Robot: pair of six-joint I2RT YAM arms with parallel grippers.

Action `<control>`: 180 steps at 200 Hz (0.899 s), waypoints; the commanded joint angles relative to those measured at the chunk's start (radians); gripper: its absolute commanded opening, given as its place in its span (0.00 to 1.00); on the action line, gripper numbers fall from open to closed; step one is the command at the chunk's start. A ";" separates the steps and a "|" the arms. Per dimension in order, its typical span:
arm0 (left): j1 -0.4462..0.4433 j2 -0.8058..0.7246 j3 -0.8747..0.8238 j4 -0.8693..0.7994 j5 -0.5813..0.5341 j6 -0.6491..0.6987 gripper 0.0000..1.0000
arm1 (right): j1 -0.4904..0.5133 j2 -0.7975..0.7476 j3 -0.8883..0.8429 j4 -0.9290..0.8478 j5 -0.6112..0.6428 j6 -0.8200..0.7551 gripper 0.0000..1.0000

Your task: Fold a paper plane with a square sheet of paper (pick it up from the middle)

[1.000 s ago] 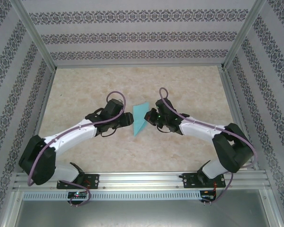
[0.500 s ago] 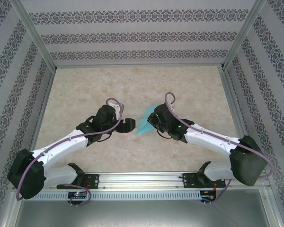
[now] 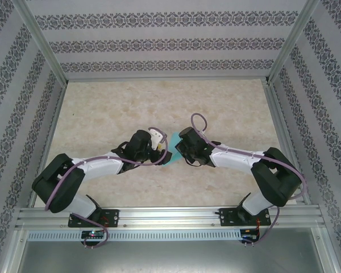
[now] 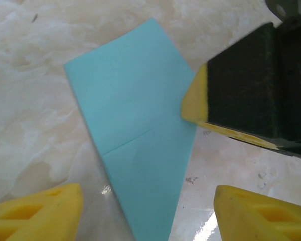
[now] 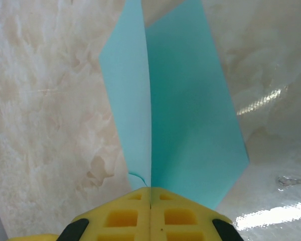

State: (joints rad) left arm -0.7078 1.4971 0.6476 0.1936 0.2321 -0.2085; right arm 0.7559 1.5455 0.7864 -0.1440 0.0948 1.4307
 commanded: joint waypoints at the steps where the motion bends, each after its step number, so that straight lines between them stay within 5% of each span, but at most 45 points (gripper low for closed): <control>1: -0.016 0.034 -0.042 0.180 0.072 0.125 0.69 | -0.011 0.015 0.028 -0.012 -0.043 0.055 0.00; 29: -0.021 0.043 -0.122 0.334 0.076 0.190 0.65 | -0.027 0.002 0.032 -0.046 -0.055 0.079 0.00; 109: -0.043 0.164 -0.056 0.316 0.101 0.235 0.54 | -0.047 -0.011 0.076 -0.113 -0.087 0.091 0.00; 180: -0.044 0.210 -0.038 0.339 0.059 0.201 0.28 | -0.057 0.018 0.083 -0.088 -0.145 0.091 0.05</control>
State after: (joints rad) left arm -0.7364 1.6882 0.5926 0.4797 0.3035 -0.0078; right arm 0.7105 1.5536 0.8501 -0.2394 -0.0177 1.5032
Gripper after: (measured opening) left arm 0.311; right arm 0.049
